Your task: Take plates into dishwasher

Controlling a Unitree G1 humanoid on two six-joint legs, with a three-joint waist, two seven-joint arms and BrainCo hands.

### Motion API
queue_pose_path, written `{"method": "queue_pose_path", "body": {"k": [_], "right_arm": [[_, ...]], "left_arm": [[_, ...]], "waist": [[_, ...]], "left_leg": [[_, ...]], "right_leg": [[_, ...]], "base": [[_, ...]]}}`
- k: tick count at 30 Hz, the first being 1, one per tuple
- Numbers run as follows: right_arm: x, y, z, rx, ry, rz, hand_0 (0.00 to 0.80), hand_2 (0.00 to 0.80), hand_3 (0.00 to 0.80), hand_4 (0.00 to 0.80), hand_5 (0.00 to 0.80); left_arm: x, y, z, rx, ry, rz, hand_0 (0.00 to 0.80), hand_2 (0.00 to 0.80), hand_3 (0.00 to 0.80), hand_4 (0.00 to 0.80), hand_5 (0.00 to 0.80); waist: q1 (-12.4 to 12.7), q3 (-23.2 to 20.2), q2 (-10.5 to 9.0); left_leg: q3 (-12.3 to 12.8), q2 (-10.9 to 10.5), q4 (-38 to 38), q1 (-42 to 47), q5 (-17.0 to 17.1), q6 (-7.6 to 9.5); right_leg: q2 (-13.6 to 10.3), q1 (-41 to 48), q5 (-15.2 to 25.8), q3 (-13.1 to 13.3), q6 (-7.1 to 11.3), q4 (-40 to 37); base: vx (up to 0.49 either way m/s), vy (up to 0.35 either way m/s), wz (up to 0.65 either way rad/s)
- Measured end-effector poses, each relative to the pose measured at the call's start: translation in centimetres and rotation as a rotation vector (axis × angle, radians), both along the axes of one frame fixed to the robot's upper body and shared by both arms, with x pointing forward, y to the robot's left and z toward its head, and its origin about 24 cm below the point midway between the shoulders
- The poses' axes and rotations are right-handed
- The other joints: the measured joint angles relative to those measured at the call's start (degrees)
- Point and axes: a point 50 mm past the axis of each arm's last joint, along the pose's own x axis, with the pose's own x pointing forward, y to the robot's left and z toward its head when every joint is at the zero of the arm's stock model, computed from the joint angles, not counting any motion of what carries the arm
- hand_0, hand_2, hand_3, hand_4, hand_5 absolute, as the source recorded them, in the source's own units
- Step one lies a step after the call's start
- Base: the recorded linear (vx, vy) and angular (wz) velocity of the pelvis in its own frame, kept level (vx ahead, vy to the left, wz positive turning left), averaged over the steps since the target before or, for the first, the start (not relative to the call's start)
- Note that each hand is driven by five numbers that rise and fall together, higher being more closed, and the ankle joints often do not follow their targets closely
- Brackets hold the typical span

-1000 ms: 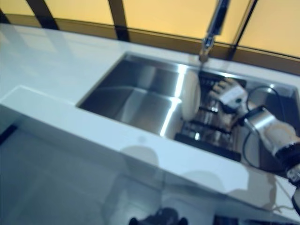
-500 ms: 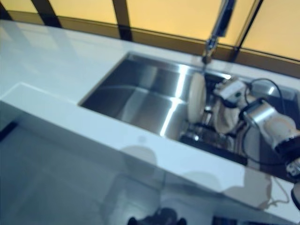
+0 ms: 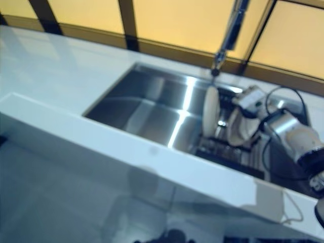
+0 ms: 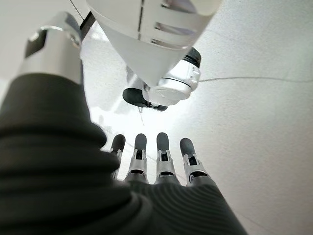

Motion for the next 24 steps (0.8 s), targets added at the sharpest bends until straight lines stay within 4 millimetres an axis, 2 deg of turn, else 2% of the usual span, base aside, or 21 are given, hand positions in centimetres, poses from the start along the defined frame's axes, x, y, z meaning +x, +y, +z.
{"method": "queue_pose_path", "body": {"k": [5, 8, 14, 19, 24], "right_arm": [[-0.9, -1.5, 1.2, -0.041, -0.031, -0.036, 0.8, 0.8, 0.8, 0.8, 0.8], [-1.3, -2.5, 1.9, -0.061, -0.041, -0.07, 0.8, 0.8, 0.8, 0.8, 0.8], [-1.7, -3.0, 2.9, -0.078, -0.068, -0.08, 0.8, 0.8, 0.8, 0.8, 0.8], [-2.5, -4.3, 4.9, -0.11, -0.117, -0.145, 0.8, 0.8, 0.8, 0.8, 0.8], [-2.6, -4.9, 5.7, -0.062, -0.137, -0.21, 0.8, 0.8, 0.8, 0.8, 0.8]], "left_arm": [[-0.2, -0.4, -0.2, -0.001, 0.006, 0.005, 0.0, 0.0, 0.0, 0.0, 0.0], [-0.7, -0.8, -0.4, -0.012, 0.02, 0.01, 0.0, 0.0, 0.0, 0.0, 0.0], [-1.8, -1.6, -0.9, -0.027, 0.057, 0.025, 0.0, 0.0, 0.0, 0.0, 0.0], [-1.6, -2.0, -1.0, -0.029, 0.056, 0.027, 0.0, 0.0, 0.0, 0.0, 0.0], [-1.3, -2.1, -0.9, -0.028, 0.053, 0.025, 0.0, 0.0, 0.0, 0.0, 0.0]], "waist": [[-0.2, -3.1, -0.46], [-1.3, -5.1, -0.69], [-3.3, -8.6, -1.28], [-3.8, -10.6, -1.5], [-5.0, -10.9, -1.53]], "left_leg": [[1.2, 0.0, -0.1, 1.2, -0.1, 0.08], [1.9, 0.1, -0.1, 2.0, -0.5, 0.09], [3.9, 0.3, -0.1, 2.9, -0.7, 0.26], [5.1, 0.0, -0.1, 3.1, -0.7, 0.21], [6.4, -0.2, -0.1, 4.1, -0.9, 0.23]], "right_leg": [[0.2, 0.6, 0.0, 1.0, 0.01, 0.0], [0.3, 1.1, 0.0, 1.7, 0.11, -0.2], [0.5, 0.8, 0.1, 3.6, 0.33, -0.2], [0.6, 0.2, 0.6, 5.2, 0.34, -0.2], [0.9, 0.3, 0.9, 6.6, 0.41, -0.2]], "base": [[0.019, 0.075, -0.1], [-0.006, 0.076, -0.1], [-0.038, 0.084, -0.18], [-0.029, 0.074, -0.14], [-0.028, 0.059, -0.14]]}}
